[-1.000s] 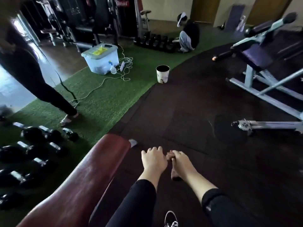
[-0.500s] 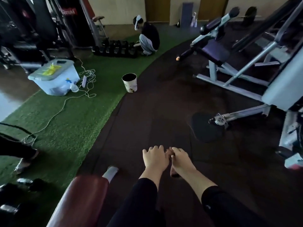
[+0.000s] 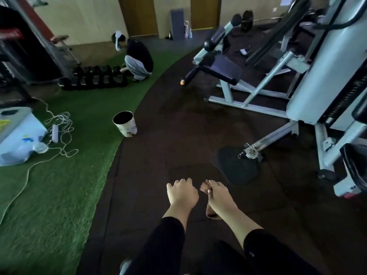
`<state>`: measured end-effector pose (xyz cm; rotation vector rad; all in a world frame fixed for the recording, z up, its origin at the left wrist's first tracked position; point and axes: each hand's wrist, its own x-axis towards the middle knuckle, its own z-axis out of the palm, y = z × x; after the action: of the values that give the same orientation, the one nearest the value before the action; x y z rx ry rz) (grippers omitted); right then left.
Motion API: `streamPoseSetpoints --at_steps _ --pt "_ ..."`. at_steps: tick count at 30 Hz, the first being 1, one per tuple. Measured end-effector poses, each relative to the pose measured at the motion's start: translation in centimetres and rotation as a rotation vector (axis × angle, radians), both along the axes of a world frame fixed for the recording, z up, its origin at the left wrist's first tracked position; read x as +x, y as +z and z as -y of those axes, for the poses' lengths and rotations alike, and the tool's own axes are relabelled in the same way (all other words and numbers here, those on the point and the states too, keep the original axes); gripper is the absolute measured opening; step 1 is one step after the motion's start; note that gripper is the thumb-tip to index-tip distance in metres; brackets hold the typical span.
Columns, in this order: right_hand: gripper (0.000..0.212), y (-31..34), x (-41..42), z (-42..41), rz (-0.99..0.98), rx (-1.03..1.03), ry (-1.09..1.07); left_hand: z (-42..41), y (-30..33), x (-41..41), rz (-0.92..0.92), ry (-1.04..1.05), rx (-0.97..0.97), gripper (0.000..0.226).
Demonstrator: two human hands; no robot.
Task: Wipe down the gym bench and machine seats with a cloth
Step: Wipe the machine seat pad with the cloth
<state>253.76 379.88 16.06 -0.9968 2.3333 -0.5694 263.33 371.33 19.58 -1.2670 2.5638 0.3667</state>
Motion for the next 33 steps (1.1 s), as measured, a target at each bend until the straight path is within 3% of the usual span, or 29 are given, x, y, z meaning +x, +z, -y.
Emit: streamPoseSetpoints --at_steps 9,24,33 --pt "0.042 -1.7 -13.7 13.0 -0.020 -0.006 -0.107 13.6 -0.9 -14.6 0.004 -0.121 -0.002 0.037" --pt "0.043 -2.0 -33.7 35.3 -0.016 0.014 -0.138 35.9 -1.1 -34.7 0.042 -0.132 0.033 0.040" --pt "0.045 -2.7 -44.2 50.6 0.000 -0.014 -0.321 53.1 -1.5 -46.4 0.059 -0.265 0.012 0.040"
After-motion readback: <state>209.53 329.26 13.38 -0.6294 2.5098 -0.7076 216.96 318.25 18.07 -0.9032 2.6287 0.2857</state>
